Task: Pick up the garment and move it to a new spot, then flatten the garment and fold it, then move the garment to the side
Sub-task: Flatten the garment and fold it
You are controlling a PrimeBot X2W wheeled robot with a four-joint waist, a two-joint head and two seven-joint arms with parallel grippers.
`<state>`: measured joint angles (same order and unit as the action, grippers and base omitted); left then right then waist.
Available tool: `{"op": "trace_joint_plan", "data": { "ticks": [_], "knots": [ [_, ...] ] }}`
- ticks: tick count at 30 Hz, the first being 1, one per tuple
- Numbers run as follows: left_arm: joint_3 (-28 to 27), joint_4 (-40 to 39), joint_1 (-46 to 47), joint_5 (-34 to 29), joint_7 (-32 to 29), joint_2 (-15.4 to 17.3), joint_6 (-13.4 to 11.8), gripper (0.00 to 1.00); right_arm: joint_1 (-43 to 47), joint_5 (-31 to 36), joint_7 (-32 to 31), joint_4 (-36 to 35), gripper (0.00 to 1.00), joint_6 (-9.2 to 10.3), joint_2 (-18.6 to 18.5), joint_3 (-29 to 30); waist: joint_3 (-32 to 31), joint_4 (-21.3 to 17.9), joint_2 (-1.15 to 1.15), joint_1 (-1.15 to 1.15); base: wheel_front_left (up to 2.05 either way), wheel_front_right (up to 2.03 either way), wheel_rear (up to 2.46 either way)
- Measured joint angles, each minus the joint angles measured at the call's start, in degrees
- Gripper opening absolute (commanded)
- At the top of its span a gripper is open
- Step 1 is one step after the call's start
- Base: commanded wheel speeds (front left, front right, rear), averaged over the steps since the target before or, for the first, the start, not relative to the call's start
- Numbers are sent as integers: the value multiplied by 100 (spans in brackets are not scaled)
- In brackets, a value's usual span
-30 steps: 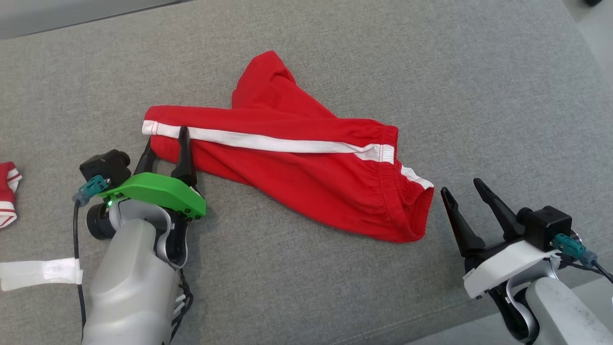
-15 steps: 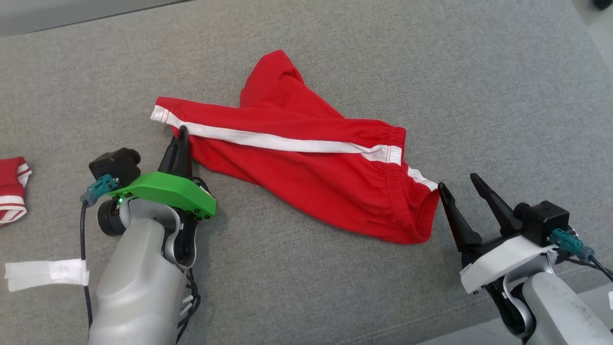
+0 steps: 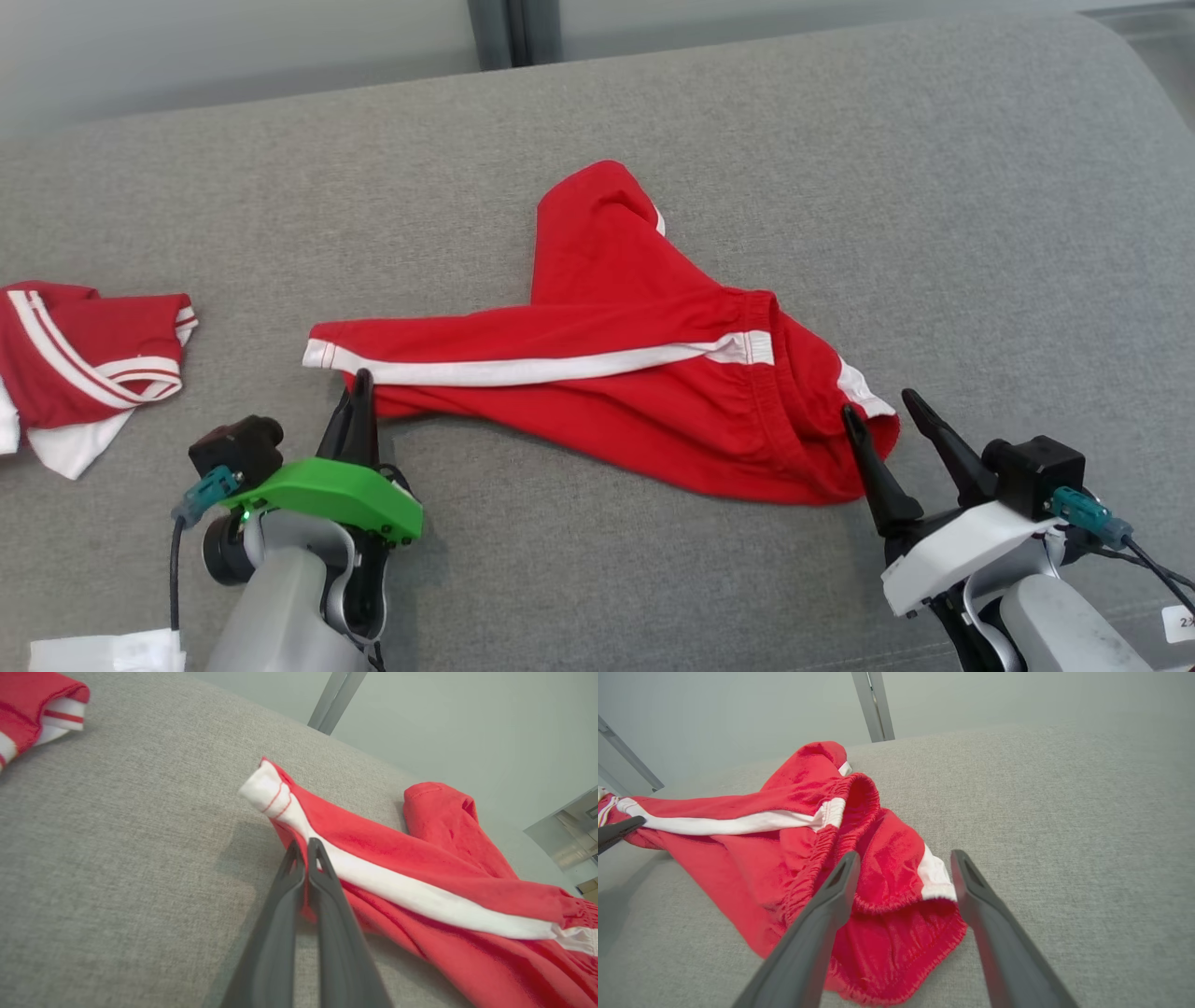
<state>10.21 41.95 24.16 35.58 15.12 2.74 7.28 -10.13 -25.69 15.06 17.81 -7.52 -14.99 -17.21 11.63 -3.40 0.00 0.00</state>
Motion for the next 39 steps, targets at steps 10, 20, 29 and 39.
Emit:
{"op": "trace_joint_plan", "data": {
  "ticks": [10,20,29,39],
  "knots": [
    [172,30,-625,70,1,1,-204,37,104,-1,0,70,100,0,96,-24,-434,467,0,0,0,0,0],
    [-242,-575,-1012,-1247,1,2,-466,100,223,474,0,-13,100,0,170,431,-733,462,0,0,0,0,0],
    [-653,-1273,-1561,-2458,1,9,-378,100,493,946,0,-133,100,0,505,1053,-1097,481,0,0,0,0,0],
    [-1022,-1681,-2081,-2969,1,12,-475,100,675,1215,0,-165,100,0,759,1221,-1416,506,0,0,0,0,0]
  ]
}}
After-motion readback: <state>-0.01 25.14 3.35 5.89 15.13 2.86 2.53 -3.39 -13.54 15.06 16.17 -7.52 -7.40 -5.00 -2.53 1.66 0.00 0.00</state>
